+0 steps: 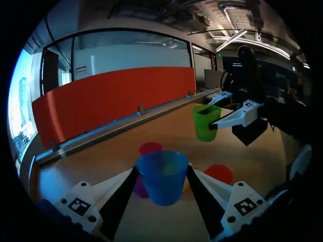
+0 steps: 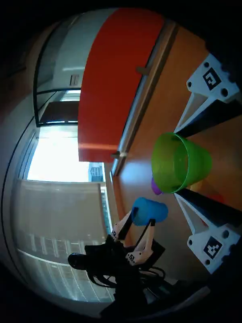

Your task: Pour water

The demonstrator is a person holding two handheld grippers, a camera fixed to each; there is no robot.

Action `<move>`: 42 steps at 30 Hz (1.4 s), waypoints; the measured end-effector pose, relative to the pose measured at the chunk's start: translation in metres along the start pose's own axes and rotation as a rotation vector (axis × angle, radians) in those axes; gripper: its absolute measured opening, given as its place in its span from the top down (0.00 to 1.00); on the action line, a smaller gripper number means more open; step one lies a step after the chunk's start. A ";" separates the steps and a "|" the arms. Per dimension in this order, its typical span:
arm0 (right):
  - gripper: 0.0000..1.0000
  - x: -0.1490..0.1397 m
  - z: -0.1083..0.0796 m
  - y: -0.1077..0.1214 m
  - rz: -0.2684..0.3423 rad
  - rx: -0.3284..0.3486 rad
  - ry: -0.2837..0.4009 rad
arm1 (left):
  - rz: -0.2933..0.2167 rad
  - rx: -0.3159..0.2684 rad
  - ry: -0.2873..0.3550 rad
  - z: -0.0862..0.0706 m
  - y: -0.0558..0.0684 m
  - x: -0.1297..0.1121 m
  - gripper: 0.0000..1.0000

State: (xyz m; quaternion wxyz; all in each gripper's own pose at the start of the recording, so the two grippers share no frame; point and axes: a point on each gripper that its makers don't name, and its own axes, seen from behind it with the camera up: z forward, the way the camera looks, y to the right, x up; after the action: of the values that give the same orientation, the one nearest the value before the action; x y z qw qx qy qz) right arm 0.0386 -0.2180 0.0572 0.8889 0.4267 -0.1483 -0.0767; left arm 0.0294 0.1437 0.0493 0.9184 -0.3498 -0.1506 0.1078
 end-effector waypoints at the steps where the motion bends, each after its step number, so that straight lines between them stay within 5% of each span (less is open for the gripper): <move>1: 0.11 -0.003 0.001 0.000 0.000 -0.001 -0.007 | 0.000 -0.004 -0.011 0.001 0.001 -0.005 0.13; 18: 0.09 -0.048 0.011 0.005 0.008 -0.007 -0.150 | 0.029 -0.050 -0.204 0.011 0.017 -0.070 0.13; 33: 0.07 -0.078 0.019 0.007 0.004 0.013 -0.292 | 0.074 -0.113 -0.367 0.016 0.022 -0.096 0.12; 42: 0.07 -0.095 0.025 0.005 -0.015 0.026 -0.358 | 0.062 -0.132 -0.392 0.018 0.021 -0.096 0.13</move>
State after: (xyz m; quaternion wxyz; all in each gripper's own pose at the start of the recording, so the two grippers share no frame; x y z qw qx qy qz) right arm -0.0590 -0.2082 0.0564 0.8420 0.4189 -0.3021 -0.1562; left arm -0.0682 0.1411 0.0288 0.8428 -0.3861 -0.3224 0.1917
